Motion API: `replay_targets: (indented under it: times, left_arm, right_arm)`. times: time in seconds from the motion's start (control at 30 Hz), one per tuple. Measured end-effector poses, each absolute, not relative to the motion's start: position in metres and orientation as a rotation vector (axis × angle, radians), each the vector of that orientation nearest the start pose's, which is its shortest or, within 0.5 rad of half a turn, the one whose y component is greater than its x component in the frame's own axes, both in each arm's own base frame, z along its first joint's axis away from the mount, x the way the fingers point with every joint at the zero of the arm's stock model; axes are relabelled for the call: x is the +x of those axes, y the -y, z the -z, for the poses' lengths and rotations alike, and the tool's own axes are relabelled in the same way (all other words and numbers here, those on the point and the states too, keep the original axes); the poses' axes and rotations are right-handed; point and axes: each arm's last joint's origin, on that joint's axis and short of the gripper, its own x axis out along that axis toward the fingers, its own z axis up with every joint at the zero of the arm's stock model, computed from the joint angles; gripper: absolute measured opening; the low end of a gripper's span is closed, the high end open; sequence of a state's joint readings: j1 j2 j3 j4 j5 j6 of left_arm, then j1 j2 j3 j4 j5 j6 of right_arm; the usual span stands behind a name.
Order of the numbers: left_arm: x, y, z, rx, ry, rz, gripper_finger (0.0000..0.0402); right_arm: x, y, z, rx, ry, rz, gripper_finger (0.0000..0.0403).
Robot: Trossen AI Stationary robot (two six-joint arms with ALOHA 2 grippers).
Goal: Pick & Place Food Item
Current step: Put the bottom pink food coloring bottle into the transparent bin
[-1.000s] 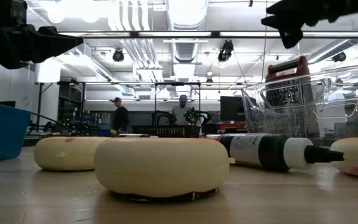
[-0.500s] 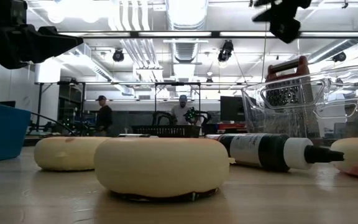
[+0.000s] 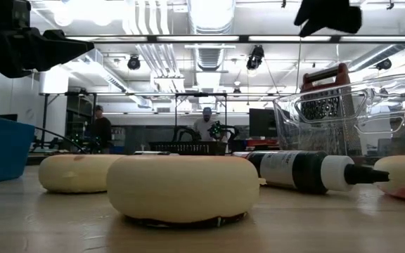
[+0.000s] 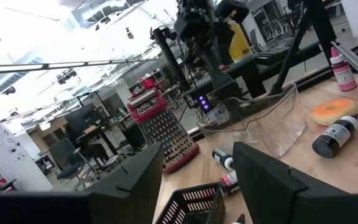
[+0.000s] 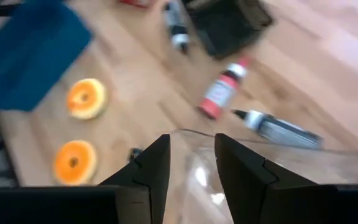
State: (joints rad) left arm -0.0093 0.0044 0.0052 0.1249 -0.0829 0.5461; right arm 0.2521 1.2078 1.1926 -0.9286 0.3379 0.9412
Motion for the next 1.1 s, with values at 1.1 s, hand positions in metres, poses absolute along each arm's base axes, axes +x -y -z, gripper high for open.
replay_targets:
  times: [1.1]
  left_arm:
    - [0.097, -0.002, -0.177, 0.539, 0.103, -0.106, 0.0200]
  right_arm:
    - [0.204, -0.232, -0.318, 1.331, -1.257, 0.973, 0.0144]
